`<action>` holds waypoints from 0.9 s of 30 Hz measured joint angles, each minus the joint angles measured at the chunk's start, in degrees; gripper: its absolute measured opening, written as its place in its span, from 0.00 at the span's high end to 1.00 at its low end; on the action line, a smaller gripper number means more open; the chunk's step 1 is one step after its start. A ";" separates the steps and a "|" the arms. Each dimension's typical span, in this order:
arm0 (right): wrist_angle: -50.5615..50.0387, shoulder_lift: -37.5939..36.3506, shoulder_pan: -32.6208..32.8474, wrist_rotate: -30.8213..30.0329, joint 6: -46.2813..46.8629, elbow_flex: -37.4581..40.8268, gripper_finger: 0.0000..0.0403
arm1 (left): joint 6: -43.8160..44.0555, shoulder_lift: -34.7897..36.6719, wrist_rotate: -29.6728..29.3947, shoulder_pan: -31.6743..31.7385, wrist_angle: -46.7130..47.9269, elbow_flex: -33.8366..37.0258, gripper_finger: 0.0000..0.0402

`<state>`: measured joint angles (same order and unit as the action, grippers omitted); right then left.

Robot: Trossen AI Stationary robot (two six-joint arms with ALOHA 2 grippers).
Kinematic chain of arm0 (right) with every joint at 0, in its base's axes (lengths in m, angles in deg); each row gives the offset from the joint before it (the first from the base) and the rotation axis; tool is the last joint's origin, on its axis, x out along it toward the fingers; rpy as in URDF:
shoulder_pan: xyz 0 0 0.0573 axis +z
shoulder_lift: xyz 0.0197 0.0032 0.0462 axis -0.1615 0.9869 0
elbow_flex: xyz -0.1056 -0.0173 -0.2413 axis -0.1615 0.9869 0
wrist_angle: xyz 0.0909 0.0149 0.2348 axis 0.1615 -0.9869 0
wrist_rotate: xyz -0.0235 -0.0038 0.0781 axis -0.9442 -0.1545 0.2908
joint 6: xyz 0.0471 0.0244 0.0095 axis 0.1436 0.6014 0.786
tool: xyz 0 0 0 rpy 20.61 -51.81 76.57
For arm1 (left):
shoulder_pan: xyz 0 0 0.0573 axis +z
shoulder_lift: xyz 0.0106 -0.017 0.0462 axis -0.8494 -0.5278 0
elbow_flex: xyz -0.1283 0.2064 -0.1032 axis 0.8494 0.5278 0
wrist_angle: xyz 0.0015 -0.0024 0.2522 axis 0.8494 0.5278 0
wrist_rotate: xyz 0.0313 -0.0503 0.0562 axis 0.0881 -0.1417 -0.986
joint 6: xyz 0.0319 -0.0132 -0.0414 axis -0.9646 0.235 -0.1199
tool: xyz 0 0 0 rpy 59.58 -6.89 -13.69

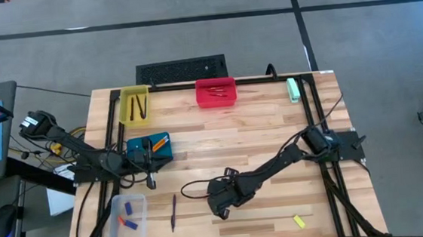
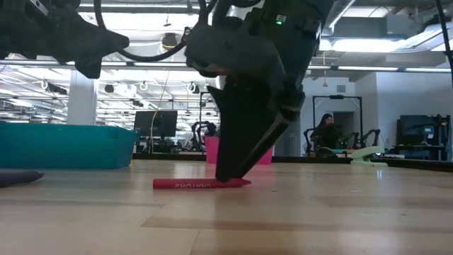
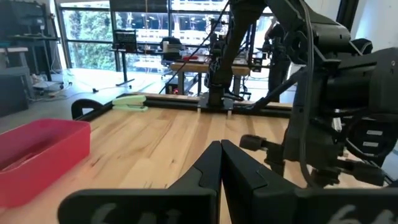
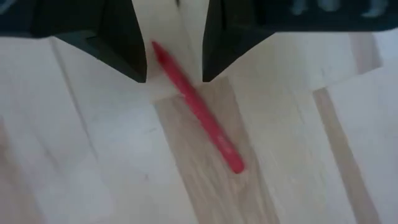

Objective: Sort crayons/erasers/pens/pencils in bins
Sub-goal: Put the red crayon into the red bin

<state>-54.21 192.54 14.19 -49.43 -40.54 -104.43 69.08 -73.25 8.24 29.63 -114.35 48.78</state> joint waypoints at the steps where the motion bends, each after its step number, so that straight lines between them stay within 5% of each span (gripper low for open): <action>1: 0.22 0.19 -0.03 -0.02 0.00 -0.02 0.60 | 0.00 0.00 0.00 0.00 0.06 0.00 1.00; 17: 3.85 0.39 -1.00 0.63 -28.12 0.00 0.62 | 0.02 0.00 0.46 0.00 0.13 0.00 1.00; 27: 3.90 0.24 -1.85 1.58 -33.61 1.86 0.70 | 0.68 -0.01 0.46 0.00 0.13 0.00 1.00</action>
<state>-50.31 192.78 12.34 -47.85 -74.15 -102.57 69.76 -73.26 8.70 29.63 -114.23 48.78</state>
